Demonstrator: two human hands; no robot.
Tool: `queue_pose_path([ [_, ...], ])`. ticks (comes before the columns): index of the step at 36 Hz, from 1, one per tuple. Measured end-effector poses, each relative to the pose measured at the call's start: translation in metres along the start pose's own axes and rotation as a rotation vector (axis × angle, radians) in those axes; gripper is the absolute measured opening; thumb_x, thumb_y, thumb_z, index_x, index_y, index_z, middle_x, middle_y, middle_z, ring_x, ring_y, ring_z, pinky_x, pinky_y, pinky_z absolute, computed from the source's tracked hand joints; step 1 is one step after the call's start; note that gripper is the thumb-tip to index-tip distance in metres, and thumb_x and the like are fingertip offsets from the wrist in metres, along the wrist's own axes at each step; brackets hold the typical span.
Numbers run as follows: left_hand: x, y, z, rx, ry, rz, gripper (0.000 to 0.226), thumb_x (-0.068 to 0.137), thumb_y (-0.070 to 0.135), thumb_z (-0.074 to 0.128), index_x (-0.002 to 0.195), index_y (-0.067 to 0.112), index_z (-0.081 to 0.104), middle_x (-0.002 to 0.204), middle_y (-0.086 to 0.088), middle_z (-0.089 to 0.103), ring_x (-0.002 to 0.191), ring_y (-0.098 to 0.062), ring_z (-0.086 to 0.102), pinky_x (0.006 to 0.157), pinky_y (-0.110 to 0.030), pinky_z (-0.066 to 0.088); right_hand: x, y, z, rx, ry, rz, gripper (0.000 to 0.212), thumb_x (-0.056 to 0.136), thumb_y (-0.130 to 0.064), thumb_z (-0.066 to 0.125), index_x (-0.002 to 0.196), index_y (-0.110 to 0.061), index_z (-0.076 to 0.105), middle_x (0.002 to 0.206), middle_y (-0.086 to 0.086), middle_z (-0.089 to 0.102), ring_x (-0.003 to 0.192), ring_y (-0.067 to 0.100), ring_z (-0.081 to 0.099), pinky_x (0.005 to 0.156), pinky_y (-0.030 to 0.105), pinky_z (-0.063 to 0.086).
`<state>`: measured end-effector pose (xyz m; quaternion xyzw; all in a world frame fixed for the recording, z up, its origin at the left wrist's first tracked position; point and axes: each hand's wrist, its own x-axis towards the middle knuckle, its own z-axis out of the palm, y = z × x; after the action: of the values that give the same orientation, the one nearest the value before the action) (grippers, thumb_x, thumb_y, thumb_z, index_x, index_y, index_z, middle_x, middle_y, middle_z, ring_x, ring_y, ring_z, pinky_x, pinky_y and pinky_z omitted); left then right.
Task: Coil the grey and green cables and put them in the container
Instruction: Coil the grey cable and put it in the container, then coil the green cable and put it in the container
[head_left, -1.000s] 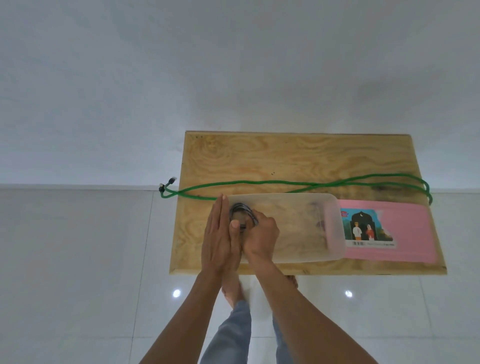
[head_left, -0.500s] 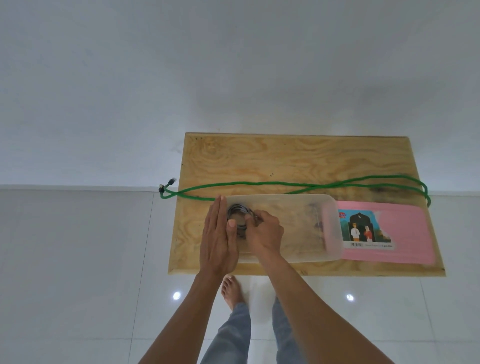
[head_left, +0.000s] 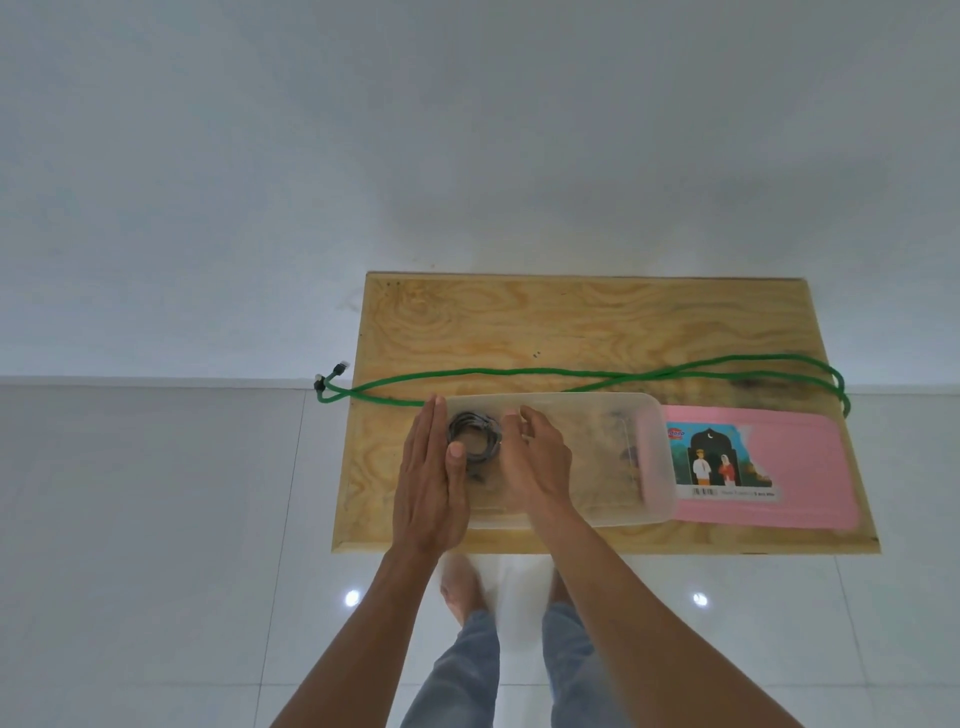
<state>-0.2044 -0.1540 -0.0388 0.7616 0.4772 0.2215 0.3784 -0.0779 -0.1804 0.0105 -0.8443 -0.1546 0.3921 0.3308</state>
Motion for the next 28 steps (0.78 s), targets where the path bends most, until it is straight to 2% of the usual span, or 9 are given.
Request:
queue_pose_path([
  [6,0.001,0.005,-0.01,-0.035,-0.03,-0.024,0.064,0.104,0.053,0.013,0.157,0.019,0.019,0.165,0.001,0.02,0.152,-0.005,0.012,0.123,-0.033,0.018,-0.01,-0.007,-0.022,-0.039,0.017,-0.018,0.043,0.104,-0.036,0.038,0.134,-0.012,0.056,0.137,0.009,0.058,0.129,0.027,0.05,0.103,0.03,0.036],
  [9,0.002,0.014,-0.025,-0.05,-0.018,-0.074,0.066,0.102,0.053,0.017,0.157,0.017,0.022,0.165,0.002,0.022,0.151,-0.003,0.013,0.123,-0.031,0.018,-0.019,-0.015,-0.039,-0.061,0.044,-0.051,0.035,0.104,-0.029,0.04,0.122,-0.011,0.063,0.126,0.008,0.063,0.12,0.027,0.054,0.091,0.025,0.035],
  [12,0.007,0.025,-0.044,-0.046,0.01,-0.131,0.069,0.099,0.056,0.024,0.155,0.015,0.03,0.161,0.0,0.03,0.15,-0.012,0.022,0.118,-0.029,0.019,-0.029,-0.023,-0.054,-0.062,0.074,-0.099,0.029,0.102,-0.027,0.044,0.111,-0.011,0.067,0.112,0.007,0.068,0.109,0.025,0.06,0.087,0.025,0.038],
  [15,0.02,0.028,-0.061,-0.012,0.043,-0.158,0.051,0.103,0.038,0.043,0.147,0.012,0.044,0.15,-0.008,0.047,0.141,-0.023,0.039,0.113,-0.034,0.032,-0.034,-0.029,-0.07,-0.09,0.08,-0.169,0.023,0.099,-0.026,0.05,0.097,-0.013,0.069,0.097,0.003,0.07,0.095,0.022,0.063,0.077,0.025,0.039],
  [18,0.035,0.032,-0.073,0.029,0.074,-0.131,0.039,0.101,0.022,0.053,0.137,0.01,0.053,0.139,-0.009,0.058,0.131,-0.027,0.05,0.105,-0.035,0.04,-0.034,-0.036,-0.088,-0.121,0.083,-0.242,0.02,0.096,-0.02,0.055,0.087,-0.011,0.07,0.078,-0.001,0.066,0.074,0.014,0.058,0.059,0.008,0.037],
  [20,0.048,0.038,-0.078,0.056,0.068,-0.119,0.036,0.099,0.017,0.055,0.134,0.009,0.056,0.136,-0.01,0.06,0.128,-0.028,0.052,0.102,-0.037,0.042,-0.027,-0.041,-0.097,-0.139,0.097,-0.285,0.017,0.094,-0.014,0.057,0.081,-0.013,0.068,0.07,-0.008,0.061,0.066,0.006,0.054,0.057,-0.001,0.036],
  [23,0.071,0.046,-0.079,0.101,0.026,-0.103,0.033,0.099,0.016,0.056,0.131,0.009,0.06,0.133,-0.011,0.062,0.124,-0.028,0.056,0.098,-0.033,0.042,-0.006,-0.046,-0.105,-0.152,0.106,-0.326,0.018,0.09,-0.005,0.059,0.079,-0.015,0.069,0.072,-0.01,0.063,0.07,0.007,0.058,0.063,0.002,0.039],
  [26,0.096,0.05,-0.073,0.152,-0.031,-0.074,0.029,0.097,0.012,0.058,0.124,0.006,0.065,0.128,-0.013,0.065,0.119,-0.03,0.06,0.1,-0.037,0.046,0.022,-0.051,-0.111,-0.178,0.099,-0.356,0.016,0.09,-0.003,0.06,0.092,-0.01,0.075,0.091,0.003,0.072,0.081,0.011,0.062,0.08,0.019,0.05],
  [28,0.113,0.05,-0.066,0.197,-0.086,-0.091,0.027,0.096,0.009,0.059,0.122,0.008,0.068,0.128,-0.012,0.066,0.12,-0.03,0.059,0.102,-0.044,0.047,0.041,-0.054,-0.116,-0.246,0.064,-0.367,0.017,0.091,-0.004,0.06,0.098,-0.009,0.075,0.101,0.005,0.07,0.086,0.01,0.059,0.078,0.011,0.04],
])
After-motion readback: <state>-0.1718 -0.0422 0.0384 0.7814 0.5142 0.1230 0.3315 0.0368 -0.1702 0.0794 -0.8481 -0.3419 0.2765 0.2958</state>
